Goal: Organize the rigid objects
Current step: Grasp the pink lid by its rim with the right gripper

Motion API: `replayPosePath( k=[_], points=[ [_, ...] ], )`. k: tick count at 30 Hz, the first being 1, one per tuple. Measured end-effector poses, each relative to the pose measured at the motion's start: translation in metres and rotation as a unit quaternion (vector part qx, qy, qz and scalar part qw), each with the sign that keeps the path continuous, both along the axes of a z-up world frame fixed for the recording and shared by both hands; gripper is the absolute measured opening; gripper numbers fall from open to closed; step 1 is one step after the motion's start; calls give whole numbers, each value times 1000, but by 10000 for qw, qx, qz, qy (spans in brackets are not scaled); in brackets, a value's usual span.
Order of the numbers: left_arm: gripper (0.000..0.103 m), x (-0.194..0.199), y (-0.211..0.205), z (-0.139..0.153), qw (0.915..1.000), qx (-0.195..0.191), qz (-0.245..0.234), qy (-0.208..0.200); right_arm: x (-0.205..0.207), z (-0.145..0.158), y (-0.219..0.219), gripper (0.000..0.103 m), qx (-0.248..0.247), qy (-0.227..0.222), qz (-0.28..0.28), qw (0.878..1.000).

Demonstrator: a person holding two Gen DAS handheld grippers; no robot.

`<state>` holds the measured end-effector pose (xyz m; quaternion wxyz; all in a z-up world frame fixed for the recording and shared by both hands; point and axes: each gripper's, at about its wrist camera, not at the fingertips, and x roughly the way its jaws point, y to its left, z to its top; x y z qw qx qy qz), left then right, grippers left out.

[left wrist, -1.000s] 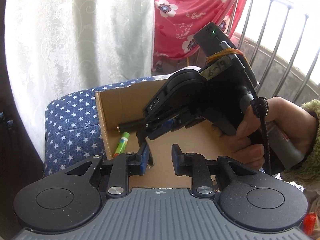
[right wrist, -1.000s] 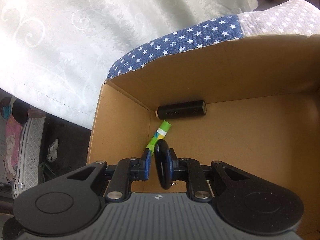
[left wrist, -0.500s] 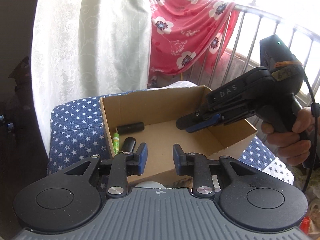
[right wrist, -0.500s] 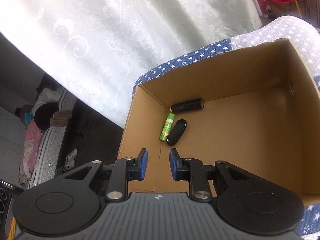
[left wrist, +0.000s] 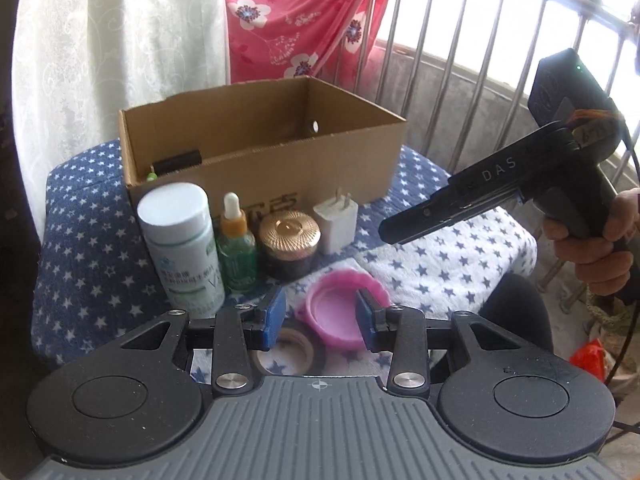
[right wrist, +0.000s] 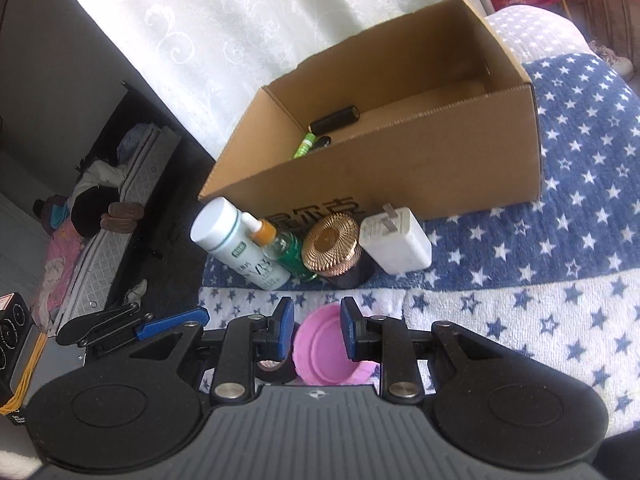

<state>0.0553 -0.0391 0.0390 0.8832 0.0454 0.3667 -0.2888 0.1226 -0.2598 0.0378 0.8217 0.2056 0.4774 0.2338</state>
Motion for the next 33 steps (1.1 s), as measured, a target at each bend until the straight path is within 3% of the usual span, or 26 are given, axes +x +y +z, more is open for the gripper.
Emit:
replayPosePath(
  k=[5,10,18,25,28,33],
  points=[
    [38,-9,-22,-26,9989,-32,-120,451,-4,-24,6,28,-374,47,78,9993],
    [38,-16,-39,-39,9988,380,71,296,-2,-34,9,43,-443,102,225,9987],
    [38,-12,-52,-49,9961,838,274,63,7,-44,20,43,-775,-25,388,9962],
    [39,-8,-57,-50,9959,855,281,14,7,-44,22,36,-934,-176,452,9945],
    [39,-9,-61,-51,9955,908,280,-47,4,-43,25,26,-1029,-230,532,9930],
    [44,-10,-65,-54,9944,1008,272,-162,0,-45,32,26,-1217,-300,600,9903]
  ],
)
